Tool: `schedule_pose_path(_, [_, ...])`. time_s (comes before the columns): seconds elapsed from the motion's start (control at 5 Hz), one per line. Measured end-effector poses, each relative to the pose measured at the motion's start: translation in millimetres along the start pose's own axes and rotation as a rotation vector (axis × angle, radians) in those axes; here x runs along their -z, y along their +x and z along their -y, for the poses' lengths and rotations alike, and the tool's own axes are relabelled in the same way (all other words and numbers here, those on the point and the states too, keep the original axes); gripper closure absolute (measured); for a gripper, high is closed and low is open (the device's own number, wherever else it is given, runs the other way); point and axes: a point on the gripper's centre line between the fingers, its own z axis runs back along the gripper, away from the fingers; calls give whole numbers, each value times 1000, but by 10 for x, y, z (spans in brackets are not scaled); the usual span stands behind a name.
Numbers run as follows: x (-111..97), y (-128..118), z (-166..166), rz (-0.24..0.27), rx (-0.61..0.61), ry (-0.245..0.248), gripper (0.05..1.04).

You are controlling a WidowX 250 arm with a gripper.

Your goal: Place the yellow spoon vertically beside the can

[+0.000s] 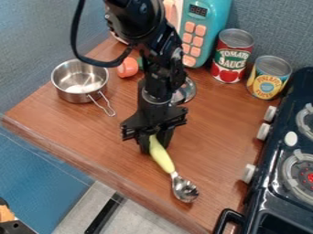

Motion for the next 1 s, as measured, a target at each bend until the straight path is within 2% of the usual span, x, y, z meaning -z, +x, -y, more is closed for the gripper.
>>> schedule_pose_path(0.2, [-15,-21,-35,-12,5,20,667])
schedule_pose_path(0.4, [-152,-55,-39,-29,20,13,668])
schedule_pose_path(0.8, [-707,4,-21,-23,-4,-68,672])
schedule_pose_path(1.0, [-1084,61,122,57,120,-109,676])
